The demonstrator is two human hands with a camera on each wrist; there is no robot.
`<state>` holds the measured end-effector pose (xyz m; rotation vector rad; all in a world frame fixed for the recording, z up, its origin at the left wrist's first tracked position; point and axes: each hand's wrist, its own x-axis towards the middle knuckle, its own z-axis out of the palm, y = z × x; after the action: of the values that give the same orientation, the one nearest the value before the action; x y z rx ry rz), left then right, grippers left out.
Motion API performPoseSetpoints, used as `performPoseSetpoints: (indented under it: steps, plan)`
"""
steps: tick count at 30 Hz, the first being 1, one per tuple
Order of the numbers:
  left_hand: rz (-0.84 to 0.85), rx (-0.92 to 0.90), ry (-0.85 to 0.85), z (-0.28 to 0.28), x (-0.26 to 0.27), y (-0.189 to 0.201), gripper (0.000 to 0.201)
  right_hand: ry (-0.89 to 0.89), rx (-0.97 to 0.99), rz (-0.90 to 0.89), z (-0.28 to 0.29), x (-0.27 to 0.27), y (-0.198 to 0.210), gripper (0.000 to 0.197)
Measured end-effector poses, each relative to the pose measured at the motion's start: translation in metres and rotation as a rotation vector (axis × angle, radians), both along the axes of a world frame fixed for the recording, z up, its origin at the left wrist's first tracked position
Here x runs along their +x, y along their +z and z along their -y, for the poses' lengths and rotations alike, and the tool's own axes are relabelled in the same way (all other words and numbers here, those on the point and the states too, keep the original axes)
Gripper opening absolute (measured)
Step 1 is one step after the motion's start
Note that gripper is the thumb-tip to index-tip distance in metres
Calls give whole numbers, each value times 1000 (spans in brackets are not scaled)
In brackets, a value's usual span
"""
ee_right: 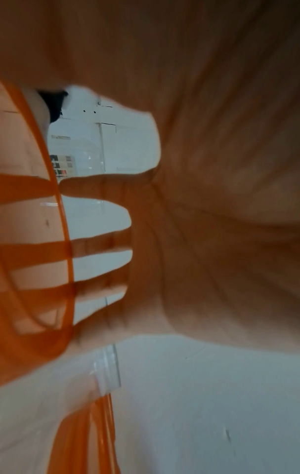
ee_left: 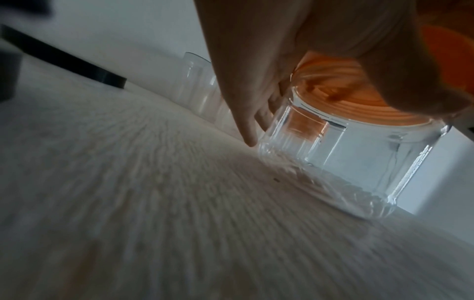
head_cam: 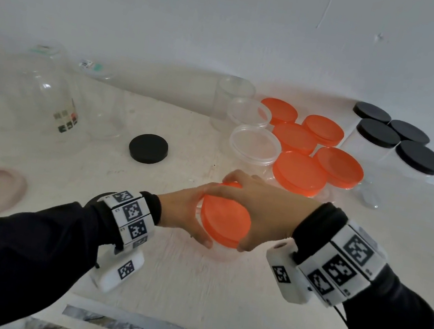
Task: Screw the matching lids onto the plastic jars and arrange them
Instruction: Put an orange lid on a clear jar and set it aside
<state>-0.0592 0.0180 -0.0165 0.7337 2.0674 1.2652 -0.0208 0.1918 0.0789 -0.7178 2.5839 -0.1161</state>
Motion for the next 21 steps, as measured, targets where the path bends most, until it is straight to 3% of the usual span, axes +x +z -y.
performPoseSetpoints:
  steps: [4, 14, 21]
  plan:
    - [0, -19, -28, -2, 0, 3, 100, 31, -34, 47, -4, -3, -1, 97]
    - [-8, -58, -54, 0, -4, 4, 79, 115, -19, 61, -1, -5, -2, 92]
    - [-21, -62, -26, -1, -4, 2, 84, 103, 2, 43, -1, -5, -2, 91]
